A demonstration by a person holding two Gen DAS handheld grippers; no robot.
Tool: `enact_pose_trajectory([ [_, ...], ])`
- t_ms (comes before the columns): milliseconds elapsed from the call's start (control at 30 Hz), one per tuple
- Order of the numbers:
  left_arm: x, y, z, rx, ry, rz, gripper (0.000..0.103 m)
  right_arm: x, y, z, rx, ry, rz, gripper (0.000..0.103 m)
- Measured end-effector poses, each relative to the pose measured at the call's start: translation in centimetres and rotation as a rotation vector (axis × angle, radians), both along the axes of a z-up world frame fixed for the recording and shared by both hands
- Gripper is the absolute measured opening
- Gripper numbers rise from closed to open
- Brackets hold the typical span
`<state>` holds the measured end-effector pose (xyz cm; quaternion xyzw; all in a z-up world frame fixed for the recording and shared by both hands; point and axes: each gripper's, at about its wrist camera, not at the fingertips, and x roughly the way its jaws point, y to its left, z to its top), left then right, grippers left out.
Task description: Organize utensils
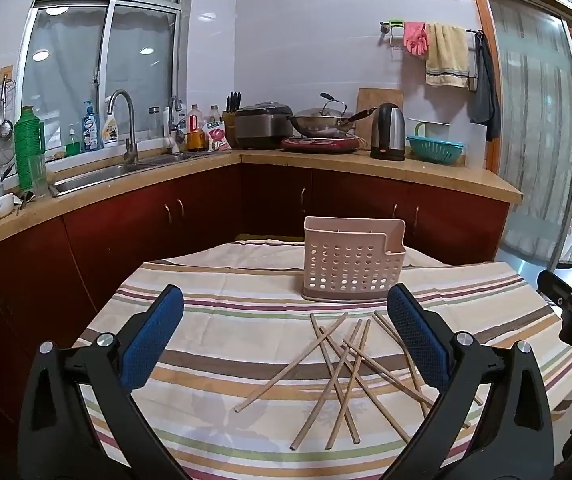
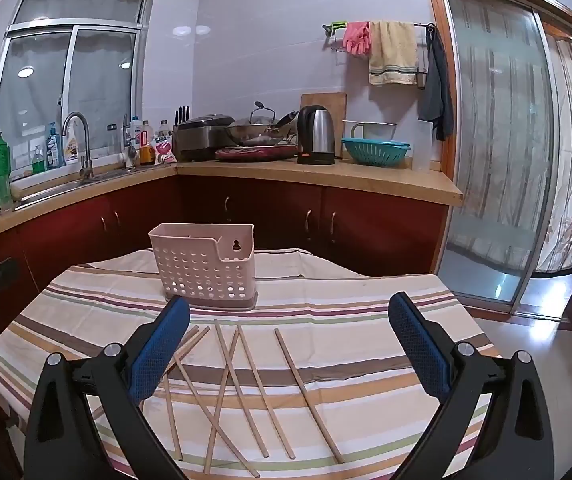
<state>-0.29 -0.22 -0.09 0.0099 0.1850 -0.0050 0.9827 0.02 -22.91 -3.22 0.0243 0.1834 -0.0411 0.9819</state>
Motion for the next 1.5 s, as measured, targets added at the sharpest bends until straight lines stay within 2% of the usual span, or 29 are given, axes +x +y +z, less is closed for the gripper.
enact_pose_trajectory([
  [933,0.1,1.5,-1.2,-0.010,0.007,0.014,0.099,0.0,-0.1,-0.1,0.002,-0.002,-0.011,0.097],
  [1500,0.2,1.0,-0.7,-0.006,0.008,0.012,0.099,0.0,0.0,0.0,0.000,0.000,-0.012,0.097],
])
